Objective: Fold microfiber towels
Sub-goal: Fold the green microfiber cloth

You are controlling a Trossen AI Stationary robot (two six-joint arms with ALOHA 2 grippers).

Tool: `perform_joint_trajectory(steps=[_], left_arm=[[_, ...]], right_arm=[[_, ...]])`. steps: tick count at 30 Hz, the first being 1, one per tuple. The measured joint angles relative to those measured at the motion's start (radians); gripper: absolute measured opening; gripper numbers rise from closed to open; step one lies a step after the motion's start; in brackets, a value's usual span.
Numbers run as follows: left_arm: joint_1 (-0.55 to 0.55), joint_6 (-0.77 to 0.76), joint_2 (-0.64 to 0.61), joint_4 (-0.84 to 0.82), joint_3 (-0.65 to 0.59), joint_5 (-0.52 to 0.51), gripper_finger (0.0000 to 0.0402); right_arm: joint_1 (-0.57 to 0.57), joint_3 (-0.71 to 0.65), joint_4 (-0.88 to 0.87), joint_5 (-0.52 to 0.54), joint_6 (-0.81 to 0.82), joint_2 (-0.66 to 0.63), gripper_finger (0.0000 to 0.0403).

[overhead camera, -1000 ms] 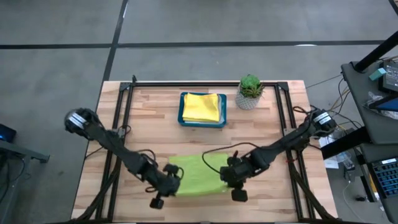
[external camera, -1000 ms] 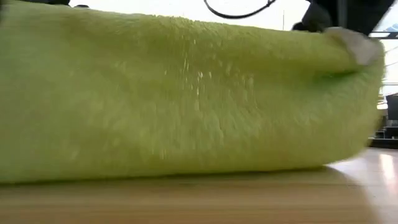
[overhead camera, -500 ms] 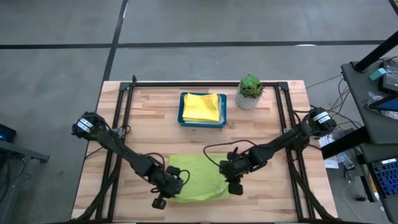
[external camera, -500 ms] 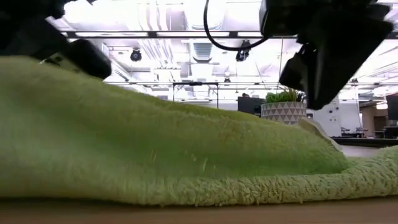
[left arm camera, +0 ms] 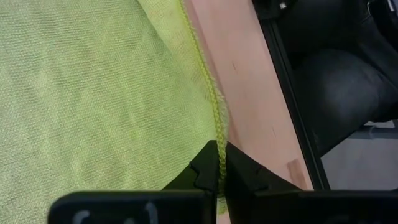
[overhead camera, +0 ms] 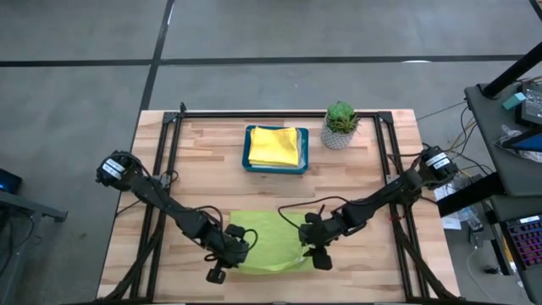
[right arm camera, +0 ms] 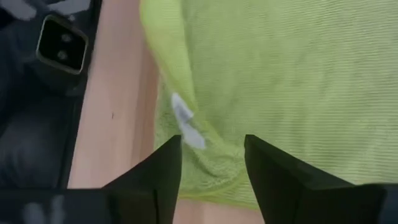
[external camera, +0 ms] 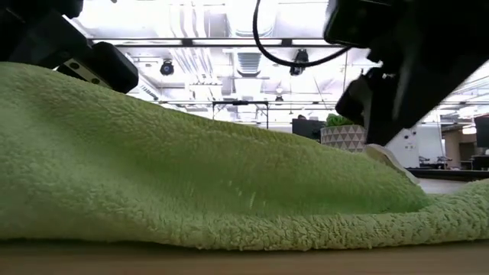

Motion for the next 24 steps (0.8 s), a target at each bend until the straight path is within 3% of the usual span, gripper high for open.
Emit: perform_joint_trajectory(steps=[5,14,19,24], left_arm=[[0.000,-0.003,0.000,0.000,0.000,0.000,0.0000],[0.000,-0.026,0.000,-0.001,0.000,0.000,0.0000],[0.000,-0.026,-0.001,-0.007,0.000,0.000,0.0000],[0.000,-0.025,-0.001,-0.019,0.000,0.000,0.0000]], right_arm=[[0.018,-0.066,0.146,0.010,-0.051,0.001,0.0175],[0.016,-0.108,0.349,0.070,-0.116,0.060,0.0164],[0.016,-0.046,0.308,-0.013,-0.121,0.151,0.0156],[0.017,0.004,0.223,-0.025,-0.128,0.173,0.0144]])
